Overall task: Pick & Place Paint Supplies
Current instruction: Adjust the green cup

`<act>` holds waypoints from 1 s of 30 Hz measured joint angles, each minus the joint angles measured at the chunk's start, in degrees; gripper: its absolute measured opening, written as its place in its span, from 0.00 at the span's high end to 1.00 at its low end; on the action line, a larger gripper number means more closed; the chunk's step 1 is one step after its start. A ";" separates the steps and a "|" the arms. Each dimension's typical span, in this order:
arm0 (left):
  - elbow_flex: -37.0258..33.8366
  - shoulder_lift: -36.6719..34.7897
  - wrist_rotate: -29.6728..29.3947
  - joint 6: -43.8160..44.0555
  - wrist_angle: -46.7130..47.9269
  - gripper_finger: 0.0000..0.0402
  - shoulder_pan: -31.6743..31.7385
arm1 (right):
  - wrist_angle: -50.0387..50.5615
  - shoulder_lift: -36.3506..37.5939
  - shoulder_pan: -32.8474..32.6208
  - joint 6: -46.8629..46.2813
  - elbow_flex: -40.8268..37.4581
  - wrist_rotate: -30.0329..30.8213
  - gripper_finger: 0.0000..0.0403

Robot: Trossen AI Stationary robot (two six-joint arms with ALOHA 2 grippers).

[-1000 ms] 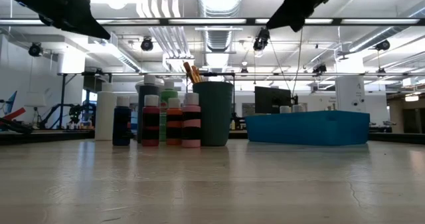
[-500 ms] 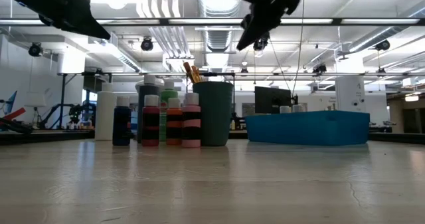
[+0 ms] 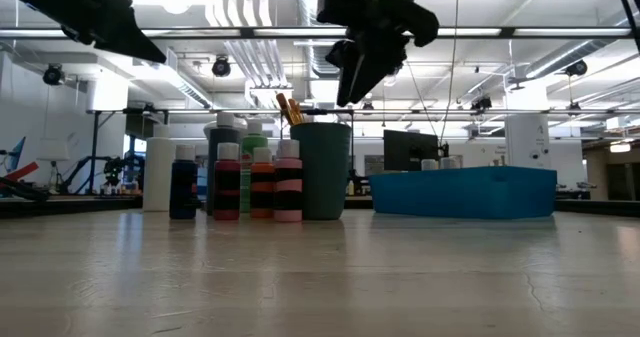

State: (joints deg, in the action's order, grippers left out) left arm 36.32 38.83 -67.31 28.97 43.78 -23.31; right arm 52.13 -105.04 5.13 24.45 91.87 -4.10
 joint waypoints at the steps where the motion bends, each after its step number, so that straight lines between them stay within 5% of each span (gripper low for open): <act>1: 0.00 0.00 0.21 0.00 0.00 0.55 -0.02 | 0.03 -0.40 -0.05 0.26 0.47 0.56 0.57; 19: 0.00 0.00 0.50 0.07 -0.02 0.55 0.00 | 1.06 -8.72 -0.02 1.68 3.64 2.78 0.60; 30: 0.00 0.00 0.42 0.17 -0.03 0.55 -0.02 | 0.34 -9.93 0.11 1.23 4.25 2.79 0.82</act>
State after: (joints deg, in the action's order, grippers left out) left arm 36.32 38.83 -66.89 29.15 43.75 -23.33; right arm 52.47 -114.97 5.23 25.68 96.11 -1.31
